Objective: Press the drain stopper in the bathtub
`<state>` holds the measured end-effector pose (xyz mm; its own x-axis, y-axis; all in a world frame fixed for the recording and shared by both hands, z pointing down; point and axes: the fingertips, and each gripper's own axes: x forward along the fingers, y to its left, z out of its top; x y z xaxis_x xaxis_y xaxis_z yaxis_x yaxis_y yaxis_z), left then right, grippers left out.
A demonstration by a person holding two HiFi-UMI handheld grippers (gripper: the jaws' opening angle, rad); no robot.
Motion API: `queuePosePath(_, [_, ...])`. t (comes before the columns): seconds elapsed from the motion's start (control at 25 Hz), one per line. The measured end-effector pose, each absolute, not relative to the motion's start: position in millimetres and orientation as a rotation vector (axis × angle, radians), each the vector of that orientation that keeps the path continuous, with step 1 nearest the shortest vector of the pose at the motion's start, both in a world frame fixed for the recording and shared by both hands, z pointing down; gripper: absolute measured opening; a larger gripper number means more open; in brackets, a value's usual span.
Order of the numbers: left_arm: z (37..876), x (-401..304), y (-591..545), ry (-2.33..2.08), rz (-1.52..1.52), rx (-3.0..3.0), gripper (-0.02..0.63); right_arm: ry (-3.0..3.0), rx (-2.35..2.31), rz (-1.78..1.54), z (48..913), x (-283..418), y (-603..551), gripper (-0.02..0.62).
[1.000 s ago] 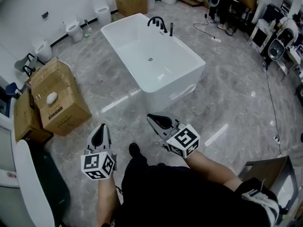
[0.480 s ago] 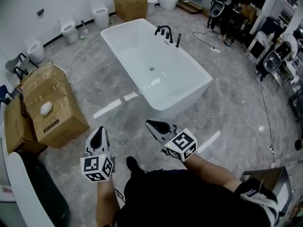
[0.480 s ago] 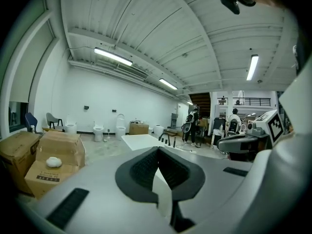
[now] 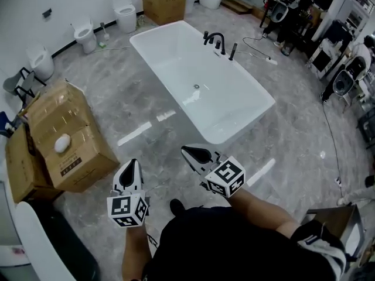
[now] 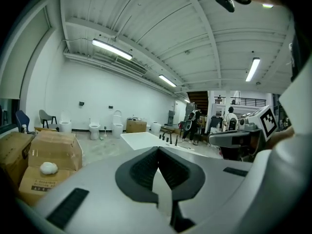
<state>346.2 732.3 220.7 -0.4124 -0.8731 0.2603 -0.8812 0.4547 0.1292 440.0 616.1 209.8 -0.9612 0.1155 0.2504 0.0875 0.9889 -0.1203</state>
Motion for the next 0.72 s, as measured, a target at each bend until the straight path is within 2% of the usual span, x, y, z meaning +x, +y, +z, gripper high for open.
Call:
queuePosePath(0.48, [235.1,299.6,696.0,-2.367,0.043,1.533,0.009,-2.862,-0.014,0.237,228.7,408.7,562.6,0.015])
queuePosePath(0.72, [245.8,256.5,637.2,-2.335,0.098,1.506,0.009,-2.890,-0.028,0.314,238.0,358.5,499.2,0.014])
